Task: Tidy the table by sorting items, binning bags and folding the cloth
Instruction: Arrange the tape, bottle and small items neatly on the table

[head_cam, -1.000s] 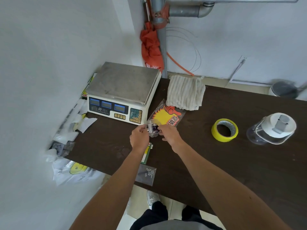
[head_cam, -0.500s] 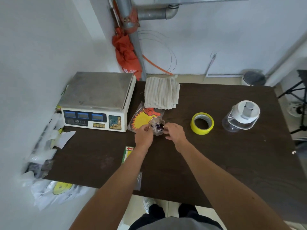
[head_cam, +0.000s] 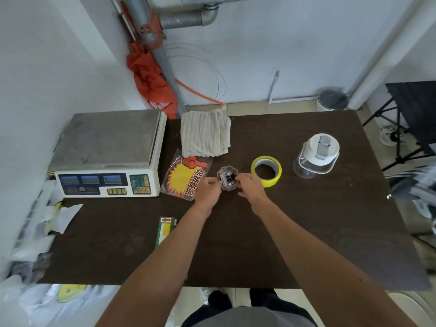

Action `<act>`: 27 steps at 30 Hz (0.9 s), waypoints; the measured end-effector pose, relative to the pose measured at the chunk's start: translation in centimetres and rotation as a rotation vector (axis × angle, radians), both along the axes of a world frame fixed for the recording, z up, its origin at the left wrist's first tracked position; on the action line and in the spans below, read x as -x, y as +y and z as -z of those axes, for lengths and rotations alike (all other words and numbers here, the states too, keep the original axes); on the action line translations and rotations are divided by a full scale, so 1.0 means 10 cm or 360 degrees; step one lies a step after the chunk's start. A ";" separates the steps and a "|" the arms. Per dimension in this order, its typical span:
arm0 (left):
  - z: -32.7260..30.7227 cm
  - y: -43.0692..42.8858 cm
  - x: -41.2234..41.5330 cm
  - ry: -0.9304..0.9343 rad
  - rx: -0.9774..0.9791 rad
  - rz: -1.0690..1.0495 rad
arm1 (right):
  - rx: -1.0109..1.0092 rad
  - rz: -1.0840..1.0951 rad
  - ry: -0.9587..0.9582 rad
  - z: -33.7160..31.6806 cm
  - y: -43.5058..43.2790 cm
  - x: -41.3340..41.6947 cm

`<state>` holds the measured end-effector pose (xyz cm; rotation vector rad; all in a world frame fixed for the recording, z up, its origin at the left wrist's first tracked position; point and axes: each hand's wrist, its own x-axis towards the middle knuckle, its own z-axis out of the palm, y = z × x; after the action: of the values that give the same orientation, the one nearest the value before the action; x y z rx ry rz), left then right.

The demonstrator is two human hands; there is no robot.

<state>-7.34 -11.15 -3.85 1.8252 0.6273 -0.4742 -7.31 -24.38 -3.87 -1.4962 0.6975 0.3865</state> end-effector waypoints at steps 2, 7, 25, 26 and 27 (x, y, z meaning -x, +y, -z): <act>-0.04 -0.06 0.00 0.0036 0.0069 0.0011 | 0.0019 -0.0008 0.0007 0.03 -0.05 0.01; -0.02 -0.10 -0.01 0.0064 0.0075 0.0049 | 0.0083 -0.0086 -0.0035 0.06 -0.10 0.03; -0.11 0.43 0.03 0.0026 0.0172 -0.0177 | 0.0232 -0.0173 0.0199 0.18 0.09 0.18; -0.12 0.48 0.04 0.0007 0.0170 -0.0198 | 0.0248 -0.0183 0.0208 0.18 0.11 0.19; -0.13 0.53 0.05 -0.0013 0.0166 -0.0214 | 0.0263 -0.0197 0.0217 0.16 0.14 0.21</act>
<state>-7.86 -5.87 -2.56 1.6736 0.7017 -0.4022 -9.44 -22.96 -5.45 -1.6862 0.7610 0.5402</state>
